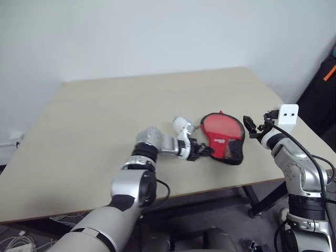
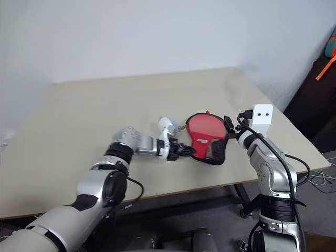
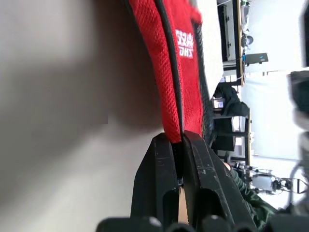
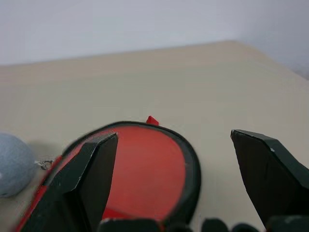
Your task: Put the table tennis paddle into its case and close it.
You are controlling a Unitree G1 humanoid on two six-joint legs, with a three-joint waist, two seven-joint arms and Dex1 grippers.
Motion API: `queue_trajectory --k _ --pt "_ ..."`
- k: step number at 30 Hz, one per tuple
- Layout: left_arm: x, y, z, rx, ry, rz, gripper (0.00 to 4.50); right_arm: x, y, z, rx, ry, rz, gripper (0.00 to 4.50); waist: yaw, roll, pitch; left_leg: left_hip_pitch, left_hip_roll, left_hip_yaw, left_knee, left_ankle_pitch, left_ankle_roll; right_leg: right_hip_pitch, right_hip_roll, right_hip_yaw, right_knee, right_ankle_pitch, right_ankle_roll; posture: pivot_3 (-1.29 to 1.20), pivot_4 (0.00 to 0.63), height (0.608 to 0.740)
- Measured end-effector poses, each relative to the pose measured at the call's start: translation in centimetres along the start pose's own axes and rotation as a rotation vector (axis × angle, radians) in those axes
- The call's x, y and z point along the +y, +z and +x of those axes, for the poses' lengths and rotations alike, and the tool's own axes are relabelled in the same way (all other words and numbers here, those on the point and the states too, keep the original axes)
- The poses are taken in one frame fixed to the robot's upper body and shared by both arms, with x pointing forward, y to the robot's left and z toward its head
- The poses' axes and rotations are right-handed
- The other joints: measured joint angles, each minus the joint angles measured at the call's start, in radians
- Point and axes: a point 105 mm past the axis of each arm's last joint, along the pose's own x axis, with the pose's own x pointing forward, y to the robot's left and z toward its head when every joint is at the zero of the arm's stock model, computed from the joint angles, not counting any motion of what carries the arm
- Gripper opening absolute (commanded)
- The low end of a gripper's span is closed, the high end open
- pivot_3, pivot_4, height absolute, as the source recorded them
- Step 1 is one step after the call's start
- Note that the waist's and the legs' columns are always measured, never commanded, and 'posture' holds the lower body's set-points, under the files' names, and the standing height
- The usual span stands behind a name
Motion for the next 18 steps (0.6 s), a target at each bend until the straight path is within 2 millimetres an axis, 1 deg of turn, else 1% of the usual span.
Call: queue_trajectory --k 2,5,7,8,9,13,15,18 --pt "0.4 -0.1 -2.1 0.003 0.002 -0.005 0.01 0.2 -0.1 0.0 0.001 0.004 0.001 4.09 -0.001 0.0 0.0 0.0 0.0 0.0 -0.001 0.0 -0.001 -0.001 0.0 0.002 0.001 0.002 -0.004 0.0 0.0 0.74" --pt "1.3 -1.1 -4.5 0.018 -0.003 -0.003 0.01 0.9 -0.1 0.2 0.004 0.024 -0.009 4.09 0.0 0.0 0.0 0.0 0.0 0.0 -0.001 0.0 -0.001 -0.002 0.0 0.003 0.001 0.003 -0.005 0.0 0.0 0.74" --pt "2.7 -2.3 -6.4 0.031 0.016 0.002 0.01 1.5 -0.2 0.3 0.01 0.041 -0.023 4.09 -0.001 0.0 0.0 0.0 0.001 0.0 -0.003 0.0 -0.001 -0.004 0.0 0.006 0.002 0.003 -0.005 0.0 0.0 0.74" --pt "3.3 -2.7 -6.9 0.039 0.027 -0.004 0.01 1.5 -0.3 0.4 0.011 0.042 -0.025 4.09 0.0 0.0 0.0 0.0 0.0 0.0 -0.003 0.0 -0.001 -0.004 0.0 0.007 0.002 0.003 -0.005 0.0 0.0 0.74" --pt "3.9 -3.6 -7.5 0.057 0.031 -0.001 0.01 1.8 -0.3 0.4 0.012 0.051 -0.027 4.09 0.001 0.0 0.0 0.0 0.0 0.0 -0.003 0.0 -0.002 -0.005 0.0 0.007 0.002 0.003 -0.005 0.0 0.0 0.74" --pt "4.3 -6.5 -8.8 0.141 -0.019 -0.004 0.01 2.4 -0.2 0.6 0.013 0.066 -0.031 4.09 0.003 0.0 0.0 0.0 0.0 0.001 -0.003 0.0 -0.001 -0.005 0.0 0.009 0.002 0.003 -0.005 0.0 0.0 0.74" --pt "4.6 -7.4 -8.7 0.18 -0.026 -0.044 0.01 2.9 0.0 0.7 0.009 0.077 -0.028 4.09 0.007 0.0 0.0 0.0 0.0 0.0 -0.002 0.0 -0.001 -0.005 0.0 0.008 0.002 0.003 -0.005 0.0 0.0 0.74" --pt "4.9 -9.1 -8.4 0.253 -0.022 -0.098 0.01 4.3 0.5 0.7 -0.002 0.117 -0.03 4.09 0.003 0.0 0.0 0.0 0.0 0.0 -0.002 0.0 -0.001 -0.006 0.0 0.009 0.002 0.003 -0.005 0.0 0.0 0.74"
